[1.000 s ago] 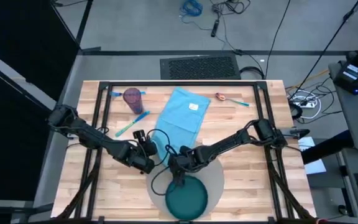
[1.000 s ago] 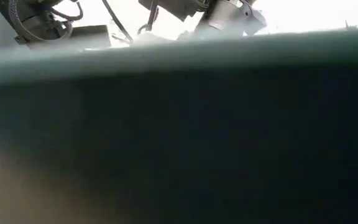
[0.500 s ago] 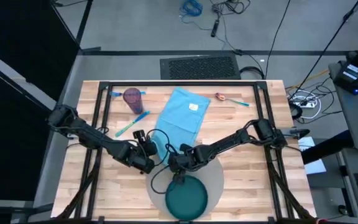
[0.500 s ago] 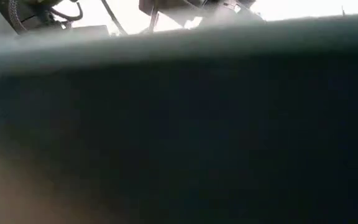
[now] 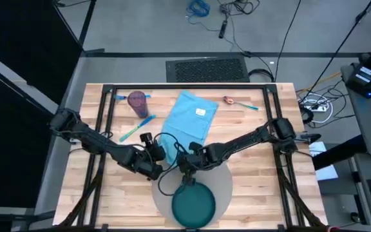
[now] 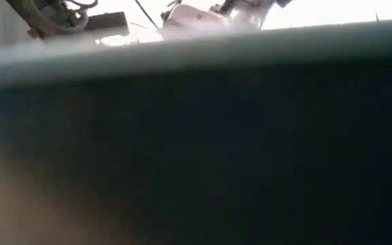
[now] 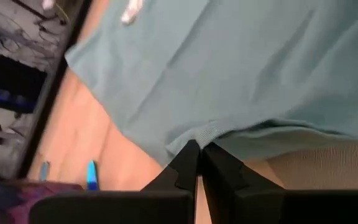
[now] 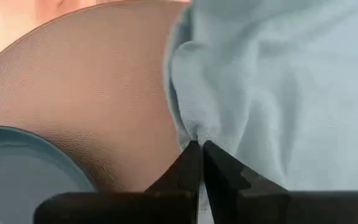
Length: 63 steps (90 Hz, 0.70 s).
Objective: Set table place
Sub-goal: Fold the blue napkin
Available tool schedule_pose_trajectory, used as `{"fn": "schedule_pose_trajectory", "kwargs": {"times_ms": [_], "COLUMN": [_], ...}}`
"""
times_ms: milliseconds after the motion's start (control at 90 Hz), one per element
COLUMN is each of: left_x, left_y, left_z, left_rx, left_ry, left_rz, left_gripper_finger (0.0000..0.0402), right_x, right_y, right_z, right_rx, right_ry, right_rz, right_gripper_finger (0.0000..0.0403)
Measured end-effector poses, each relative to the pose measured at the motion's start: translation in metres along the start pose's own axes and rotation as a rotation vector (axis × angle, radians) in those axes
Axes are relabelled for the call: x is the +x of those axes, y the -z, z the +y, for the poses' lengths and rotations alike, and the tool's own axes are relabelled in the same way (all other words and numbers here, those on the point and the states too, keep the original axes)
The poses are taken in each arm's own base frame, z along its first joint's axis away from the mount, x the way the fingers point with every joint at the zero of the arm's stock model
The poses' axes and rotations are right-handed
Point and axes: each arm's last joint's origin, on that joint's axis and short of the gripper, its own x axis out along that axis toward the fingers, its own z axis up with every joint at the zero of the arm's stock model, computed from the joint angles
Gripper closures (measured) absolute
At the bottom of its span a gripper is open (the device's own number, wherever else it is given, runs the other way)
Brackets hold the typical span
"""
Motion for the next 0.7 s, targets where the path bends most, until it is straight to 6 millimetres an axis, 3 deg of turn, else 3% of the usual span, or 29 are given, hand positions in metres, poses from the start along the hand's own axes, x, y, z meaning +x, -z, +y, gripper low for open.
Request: {"fn": "schedule_pose_trajectory", "kwargs": {"times_ms": [400,700], "left_x": [-0.022,-0.05], "left_y": [-0.035,-0.054], "left_z": [0.013,0.021], "left_rx": [0.033,0.062], "left_ry": [-0.139,-0.206], "left_rz": [-0.091,-0.138], "left_gripper_finger": [0.0402,0.0402], "right_x": [-0.073,-0.115], "right_y": [-0.009,-0.008], "right_z": [-0.015,-0.011], "right_rx": [-0.004,-0.02], "right_ry": [0.122,0.115], "right_rz": [-0.088,-0.171], "right_gripper_finger": [0.0403,0.0403]}}
